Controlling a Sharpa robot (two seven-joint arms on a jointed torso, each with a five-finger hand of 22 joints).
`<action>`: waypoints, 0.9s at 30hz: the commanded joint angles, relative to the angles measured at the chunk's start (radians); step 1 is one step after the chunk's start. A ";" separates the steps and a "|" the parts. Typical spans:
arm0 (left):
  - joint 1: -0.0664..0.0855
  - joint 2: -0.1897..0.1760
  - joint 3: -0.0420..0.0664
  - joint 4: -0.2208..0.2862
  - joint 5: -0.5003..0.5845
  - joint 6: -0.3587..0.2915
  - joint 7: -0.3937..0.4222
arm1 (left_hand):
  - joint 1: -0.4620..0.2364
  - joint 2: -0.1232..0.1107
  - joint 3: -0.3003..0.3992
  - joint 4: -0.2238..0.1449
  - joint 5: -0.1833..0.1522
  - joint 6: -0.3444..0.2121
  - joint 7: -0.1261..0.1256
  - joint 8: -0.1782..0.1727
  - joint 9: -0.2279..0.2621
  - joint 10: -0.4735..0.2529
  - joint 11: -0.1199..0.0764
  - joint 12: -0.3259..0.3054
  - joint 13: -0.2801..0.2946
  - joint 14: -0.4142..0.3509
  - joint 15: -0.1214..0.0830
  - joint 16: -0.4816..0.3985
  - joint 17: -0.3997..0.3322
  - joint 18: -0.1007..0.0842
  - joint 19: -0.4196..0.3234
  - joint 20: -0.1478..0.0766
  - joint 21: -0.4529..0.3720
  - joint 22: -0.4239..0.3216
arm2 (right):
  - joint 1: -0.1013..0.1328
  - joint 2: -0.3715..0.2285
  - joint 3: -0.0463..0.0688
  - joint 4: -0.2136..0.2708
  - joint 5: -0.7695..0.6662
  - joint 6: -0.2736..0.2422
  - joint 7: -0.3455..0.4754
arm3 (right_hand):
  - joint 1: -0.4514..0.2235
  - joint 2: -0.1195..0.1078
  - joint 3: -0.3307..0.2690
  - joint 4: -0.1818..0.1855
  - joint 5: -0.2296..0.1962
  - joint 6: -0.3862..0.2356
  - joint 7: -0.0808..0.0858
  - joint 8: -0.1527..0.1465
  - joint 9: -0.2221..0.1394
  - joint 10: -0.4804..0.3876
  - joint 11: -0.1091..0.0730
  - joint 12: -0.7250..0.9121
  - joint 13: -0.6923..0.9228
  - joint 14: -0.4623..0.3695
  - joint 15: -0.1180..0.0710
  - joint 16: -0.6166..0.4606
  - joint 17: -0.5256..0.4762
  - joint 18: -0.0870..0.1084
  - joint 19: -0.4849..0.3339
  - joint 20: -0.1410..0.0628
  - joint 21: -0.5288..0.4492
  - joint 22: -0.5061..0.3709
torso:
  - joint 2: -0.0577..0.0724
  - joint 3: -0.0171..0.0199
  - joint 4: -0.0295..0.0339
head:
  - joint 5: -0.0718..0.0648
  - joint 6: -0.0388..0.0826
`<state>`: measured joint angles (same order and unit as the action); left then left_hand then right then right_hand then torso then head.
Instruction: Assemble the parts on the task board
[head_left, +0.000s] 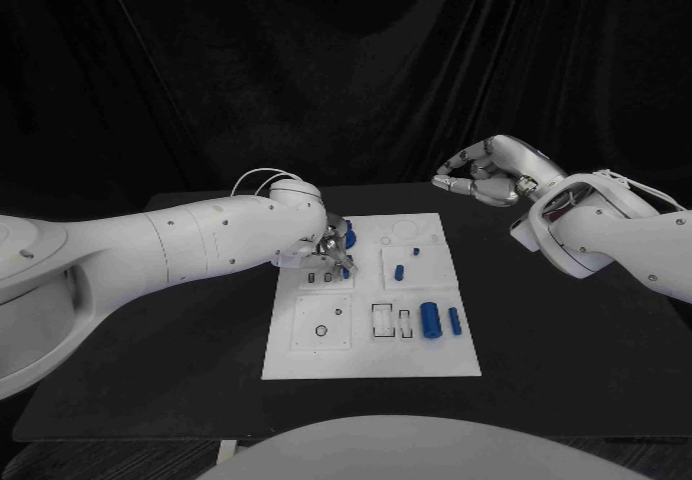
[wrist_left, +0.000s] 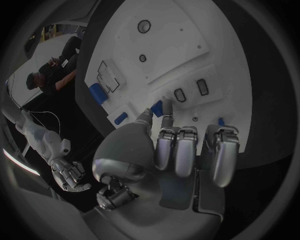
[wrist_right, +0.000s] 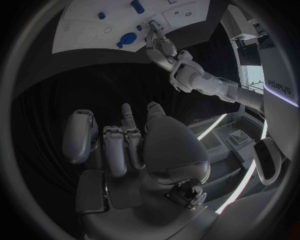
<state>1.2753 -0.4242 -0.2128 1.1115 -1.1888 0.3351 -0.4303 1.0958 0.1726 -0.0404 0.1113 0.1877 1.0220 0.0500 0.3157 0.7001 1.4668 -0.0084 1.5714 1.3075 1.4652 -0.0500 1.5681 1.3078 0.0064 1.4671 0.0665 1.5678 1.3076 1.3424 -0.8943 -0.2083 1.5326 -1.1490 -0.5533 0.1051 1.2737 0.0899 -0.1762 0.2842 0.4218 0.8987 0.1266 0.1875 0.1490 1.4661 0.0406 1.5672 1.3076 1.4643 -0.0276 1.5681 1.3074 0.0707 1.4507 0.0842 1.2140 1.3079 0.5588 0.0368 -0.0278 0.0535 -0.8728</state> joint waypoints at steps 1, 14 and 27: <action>-0.003 0.003 0.001 -0.001 0.000 0.008 0.023 | 0.011 -0.002 0.011 -0.005 0.007 0.004 -0.002 -0.008 0.002 0.104 -0.006 -0.001 0.263 0.106 -0.004 0.003 0.263 -0.006 0.101 -0.006 0.001 0.262 | -0.002 -0.002 0.001 0.000 -0.005 0.006 -0.026 | -0.002 0.013 -0.001 0.006 0.004 0.001 0.004 -0.006 -0.002 0.105 0.010 0.004 0.263 0.106 0.007 0.000 0.260 0.007 -0.010 0.000 -0.005 0.160 | 0.000 0.0003 -0.0002 | -0.001 0.000; -0.005 0.005 0.001 -0.005 0.000 0.006 0.038 | 0.024 -0.011 0.057 -0.037 0.032 0.005 -0.002 -0.031 0.009 0.104 -0.006 -0.001 0.263 0.106 -0.005 0.003 0.263 -0.005 0.098 -0.007 -0.001 0.260 | -0.003 -0.004 0.001 -0.001 -0.005 0.013 -0.035 | -0.003 0.015 -0.001 0.007 0.004 0.001 0.004 -0.006 -0.002 0.105 0.010 0.004 0.263 0.105 0.007 -0.003 0.257 0.008 -0.012 0.000 -0.011 0.159 | 0.000 0.0000 -0.0010 | 0.001 0.000; -0.005 -0.002 0.001 -0.003 0.000 0.005 0.041 | 0.049 -0.046 0.168 -0.122 0.071 0.014 -0.005 -0.062 0.026 0.104 -0.008 -0.001 0.263 0.106 -0.006 0.003 0.263 -0.004 0.095 -0.009 -0.004 0.258 | -0.004 -0.004 0.001 -0.003 -0.005 0.026 -0.045 | -0.002 0.018 -0.001 0.005 0.007 0.000 0.004 -0.007 -0.002 0.105 0.010 0.004 0.263 0.103 0.006 -0.009 0.250 0.010 -0.016 0.000 -0.022 0.155 | -0.001 0.0004 0.0000 | 0.001 0.000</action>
<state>1.2723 -0.4267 -0.2126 1.1068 -1.1889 0.3348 -0.4069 1.1372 0.1315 0.1154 -0.0030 0.2555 1.0294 0.0469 0.2568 0.7229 1.4669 -0.0083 1.5713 1.3073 1.4652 -0.0500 1.5681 1.3076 0.0064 1.4672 0.0665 1.5678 1.3074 1.3414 -0.8974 -0.2083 1.5300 -1.1490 -0.5380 0.0836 1.2737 0.0979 -0.1762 0.2842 0.4253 0.8987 0.1266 0.1875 0.1476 1.4661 0.0406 1.5672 1.3075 1.4643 -0.0276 1.5641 1.3074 0.0704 1.4436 0.0841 1.1963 1.3076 0.5584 0.0373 -0.0282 0.0547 -0.8728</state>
